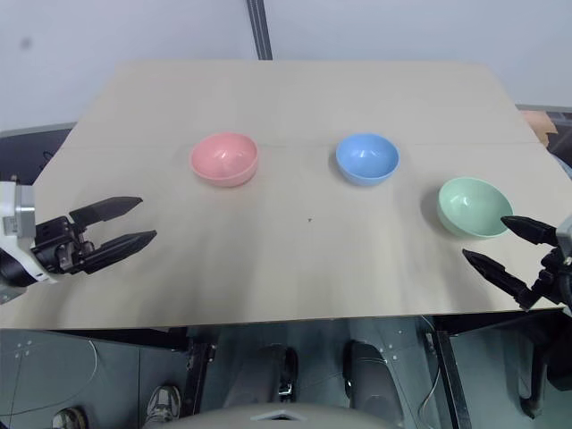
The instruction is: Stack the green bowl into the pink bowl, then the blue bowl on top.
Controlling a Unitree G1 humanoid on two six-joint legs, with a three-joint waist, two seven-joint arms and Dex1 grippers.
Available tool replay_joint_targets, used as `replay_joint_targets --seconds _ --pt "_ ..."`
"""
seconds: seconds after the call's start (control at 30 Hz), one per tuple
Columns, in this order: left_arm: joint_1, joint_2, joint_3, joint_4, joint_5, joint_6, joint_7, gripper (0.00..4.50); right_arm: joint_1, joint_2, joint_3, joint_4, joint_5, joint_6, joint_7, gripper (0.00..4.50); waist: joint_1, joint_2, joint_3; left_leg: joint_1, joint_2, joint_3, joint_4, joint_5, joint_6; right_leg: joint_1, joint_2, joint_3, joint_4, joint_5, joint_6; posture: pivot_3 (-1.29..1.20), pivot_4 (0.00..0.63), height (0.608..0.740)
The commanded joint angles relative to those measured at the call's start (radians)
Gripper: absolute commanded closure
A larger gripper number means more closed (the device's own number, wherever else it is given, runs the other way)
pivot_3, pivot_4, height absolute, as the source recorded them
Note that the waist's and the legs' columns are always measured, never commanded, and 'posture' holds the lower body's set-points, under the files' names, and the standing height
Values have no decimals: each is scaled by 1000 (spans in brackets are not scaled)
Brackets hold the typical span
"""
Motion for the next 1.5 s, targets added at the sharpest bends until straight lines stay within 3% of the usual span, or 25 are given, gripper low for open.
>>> replay_joint_targets --seconds 0.03,0.37,0.57,0.67,0.73,0.87,1.1,1.37,1.5 --pt "-7 -1 22 -25 -12 -6 -6 206 -22 -20 3 -22 -3 -3 4 1 0 0 0 0 0 0 0 0 0 0 0 0 0 0 0 0 150 740" --pt "-76 -14 -41 -36 -17 12 3 206 -122 -9 170 -1 -116 -60 -42 1 0 0 0 0 0 0 0 0 0 0 1 0 0 0 0 0 150 740" --pt "-180 -63 -116 -12 -20 -7 -6 206 -344 11 461 67 -316 -88 -189 1 -4 -1 0 0 0 1 1 0 0 0 1 1 0 0 0 0 150 740" --pt "-288 -126 -167 18 134 -76 202 206 -479 45 563 119 -355 -78 -220 1 -1 0 0 2 0 2 1 0 0 0 3 2 1 0 0 0 150 740" --pt "-344 -125 -242 2 335 -79 400 206 -502 55 587 118 -348 -91 -187 1 5 -1 0 1 -1 0 2 0 0 0 4 2 2 1 0 0 150 740" --pt "-481 -117 -370 -11 429 54 511 206 -478 69 614 39 -283 -159 -72 1 10 -1 1 -2 -1 -2 1 0 0 1 4 1 0 5 0 0 150 740" --pt "-750 -9 -751 165 726 53 356 206 -461 115 649 -24 -278 -209 -58 1 -1 -2 1 -5 -2 -1 3 -1 2 1 4 0 -6 7 3 0 150 740" --pt "-905 -86 -961 377 924 -28 276 206 -429 134 644 -74 -294 -203 -107 1 3 -2 1 -5 -2 0 3 -1 2 0 7 1 -5 6 4 0 150 740" --pt "-947 -144 -984 440 965 -109 263 1919 -398 140 637 -99 -309 -204 -133 0 3 -2 1 -7 -2 -1 6 -1 2 0 6 1 -5 7 3 0 150 740"
